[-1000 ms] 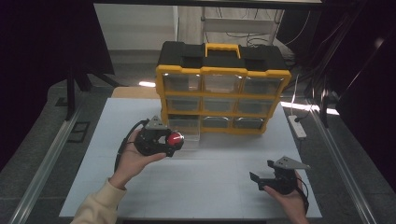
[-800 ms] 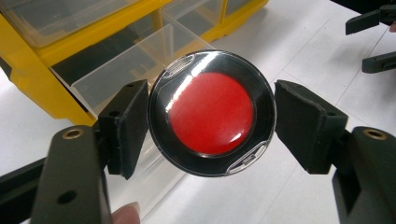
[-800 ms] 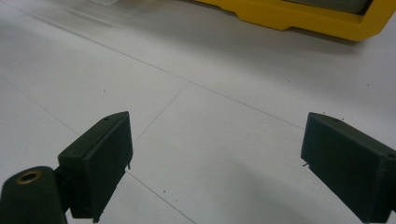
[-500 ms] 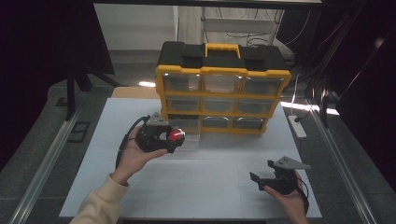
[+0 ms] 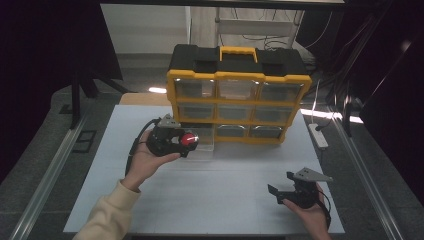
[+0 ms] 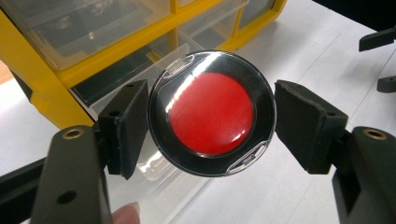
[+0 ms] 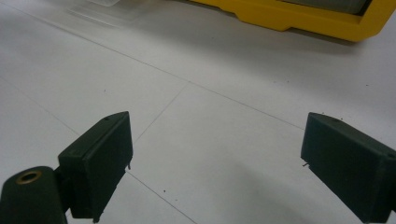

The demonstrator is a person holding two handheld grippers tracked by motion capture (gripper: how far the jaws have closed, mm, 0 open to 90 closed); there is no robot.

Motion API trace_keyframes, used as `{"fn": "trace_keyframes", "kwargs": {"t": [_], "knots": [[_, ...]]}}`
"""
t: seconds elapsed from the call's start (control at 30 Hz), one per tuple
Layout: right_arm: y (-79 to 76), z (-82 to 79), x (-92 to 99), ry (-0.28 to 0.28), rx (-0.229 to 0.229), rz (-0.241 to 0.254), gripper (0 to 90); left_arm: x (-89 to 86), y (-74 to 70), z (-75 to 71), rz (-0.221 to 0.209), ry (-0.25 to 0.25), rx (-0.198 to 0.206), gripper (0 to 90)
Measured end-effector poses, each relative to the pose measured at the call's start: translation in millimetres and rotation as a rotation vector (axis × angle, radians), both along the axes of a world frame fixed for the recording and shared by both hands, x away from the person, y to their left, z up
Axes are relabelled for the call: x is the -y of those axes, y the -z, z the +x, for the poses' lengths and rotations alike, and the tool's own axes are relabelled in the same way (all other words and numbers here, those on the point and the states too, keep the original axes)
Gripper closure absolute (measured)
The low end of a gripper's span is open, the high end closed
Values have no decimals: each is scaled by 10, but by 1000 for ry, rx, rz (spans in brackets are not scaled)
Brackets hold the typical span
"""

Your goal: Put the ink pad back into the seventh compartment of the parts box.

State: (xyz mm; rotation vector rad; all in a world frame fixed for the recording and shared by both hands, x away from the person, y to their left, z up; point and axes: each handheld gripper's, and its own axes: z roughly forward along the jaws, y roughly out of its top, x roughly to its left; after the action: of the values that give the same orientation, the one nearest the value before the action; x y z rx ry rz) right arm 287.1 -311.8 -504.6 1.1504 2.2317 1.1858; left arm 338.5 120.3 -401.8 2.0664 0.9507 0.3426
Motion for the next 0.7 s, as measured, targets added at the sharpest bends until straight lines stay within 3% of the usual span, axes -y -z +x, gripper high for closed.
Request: {"fn": "trace_keyframes", "kwargs": {"t": [0.7], "knots": [[2, 0, -4, -3, 0, -3, 92, 49, -16, 141, 9, -15, 2, 301]]}}
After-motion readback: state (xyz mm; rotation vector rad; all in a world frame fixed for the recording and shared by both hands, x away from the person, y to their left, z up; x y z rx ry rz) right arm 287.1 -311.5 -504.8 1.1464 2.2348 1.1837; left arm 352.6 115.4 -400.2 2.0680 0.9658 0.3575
